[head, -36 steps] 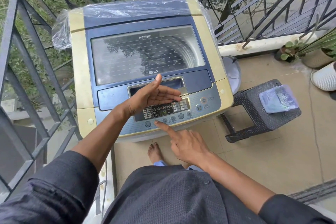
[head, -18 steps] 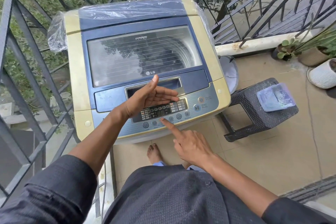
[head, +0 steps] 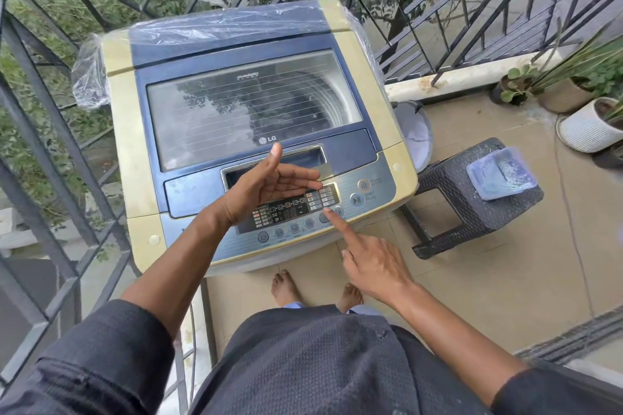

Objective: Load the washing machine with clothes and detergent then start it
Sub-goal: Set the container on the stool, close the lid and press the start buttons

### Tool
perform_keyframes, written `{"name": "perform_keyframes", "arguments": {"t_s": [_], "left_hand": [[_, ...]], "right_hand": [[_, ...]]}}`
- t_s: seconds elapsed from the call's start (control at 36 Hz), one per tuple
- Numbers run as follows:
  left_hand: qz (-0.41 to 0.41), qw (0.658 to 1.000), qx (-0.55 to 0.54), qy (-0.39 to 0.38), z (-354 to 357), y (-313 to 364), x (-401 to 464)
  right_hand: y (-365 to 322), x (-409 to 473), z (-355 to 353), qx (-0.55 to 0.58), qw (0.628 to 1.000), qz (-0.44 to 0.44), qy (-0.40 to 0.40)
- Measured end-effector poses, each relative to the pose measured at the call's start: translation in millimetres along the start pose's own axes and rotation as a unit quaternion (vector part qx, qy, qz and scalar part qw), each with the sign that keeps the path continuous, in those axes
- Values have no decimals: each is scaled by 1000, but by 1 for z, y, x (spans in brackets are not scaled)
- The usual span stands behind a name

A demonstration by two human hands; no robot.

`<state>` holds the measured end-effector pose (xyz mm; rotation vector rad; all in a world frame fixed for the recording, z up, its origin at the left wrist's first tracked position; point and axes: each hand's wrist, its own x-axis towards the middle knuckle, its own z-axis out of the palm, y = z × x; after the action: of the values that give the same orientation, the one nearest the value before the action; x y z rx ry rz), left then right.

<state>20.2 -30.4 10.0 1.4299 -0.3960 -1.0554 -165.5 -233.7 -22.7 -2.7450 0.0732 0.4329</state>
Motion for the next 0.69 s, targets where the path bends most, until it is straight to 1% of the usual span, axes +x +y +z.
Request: {"name": "perform_keyframes", "arguments": {"t_s": [0.31, 0.5, 0.69], "left_hand": [[-5, 1000, 8, 6, 0, 2, -1], [-1, 1000, 10, 18, 2, 0, -1], [-2, 999, 11, 31, 4, -3, -3]], "right_hand": [[17, -7, -5, -12, 998, 53, 15], [25, -7, -6, 12, 997, 74, 28], [28, -8, -6, 1, 996, 77, 34]]}}
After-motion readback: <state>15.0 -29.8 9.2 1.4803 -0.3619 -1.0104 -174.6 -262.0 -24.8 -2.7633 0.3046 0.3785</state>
